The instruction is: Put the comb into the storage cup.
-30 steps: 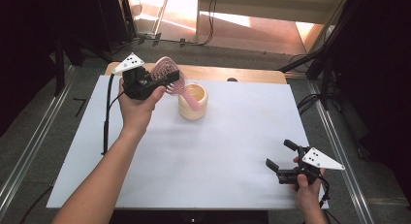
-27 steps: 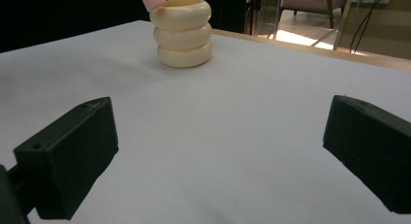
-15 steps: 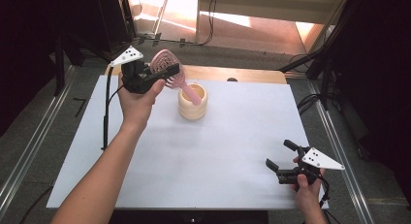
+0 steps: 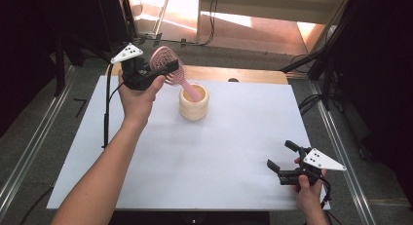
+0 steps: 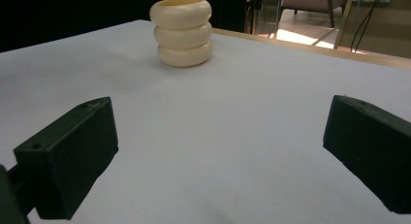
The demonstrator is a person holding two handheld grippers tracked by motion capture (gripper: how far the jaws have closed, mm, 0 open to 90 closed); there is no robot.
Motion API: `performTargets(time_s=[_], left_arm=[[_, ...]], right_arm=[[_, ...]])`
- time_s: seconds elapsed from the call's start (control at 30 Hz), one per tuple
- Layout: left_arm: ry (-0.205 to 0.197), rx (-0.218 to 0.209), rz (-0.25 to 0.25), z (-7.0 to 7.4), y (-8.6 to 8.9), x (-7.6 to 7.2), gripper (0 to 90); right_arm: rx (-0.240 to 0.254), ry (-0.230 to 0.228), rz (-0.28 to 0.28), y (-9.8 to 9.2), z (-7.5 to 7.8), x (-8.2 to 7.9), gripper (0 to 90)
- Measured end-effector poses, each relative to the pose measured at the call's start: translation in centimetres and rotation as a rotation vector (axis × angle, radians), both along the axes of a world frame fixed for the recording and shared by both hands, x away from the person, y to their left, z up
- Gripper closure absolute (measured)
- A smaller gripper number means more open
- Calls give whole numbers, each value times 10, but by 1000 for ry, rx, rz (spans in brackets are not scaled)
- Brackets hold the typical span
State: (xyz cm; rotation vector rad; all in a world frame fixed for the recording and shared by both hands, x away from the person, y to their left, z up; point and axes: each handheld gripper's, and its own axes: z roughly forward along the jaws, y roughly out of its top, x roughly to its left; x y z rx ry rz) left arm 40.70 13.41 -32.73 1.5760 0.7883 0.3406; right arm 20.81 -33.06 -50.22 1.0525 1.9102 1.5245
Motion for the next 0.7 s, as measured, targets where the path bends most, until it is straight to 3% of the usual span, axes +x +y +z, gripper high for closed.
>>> performTargets(time_s=[0.23,0.7], left_arm=[[5,-12,20,-2,4,5,636],[18,9,45,-10,2,13,635]], right_arm=[[-1,2,1,0,0,0,0],[-2,4,5,1,-1,0,0]])
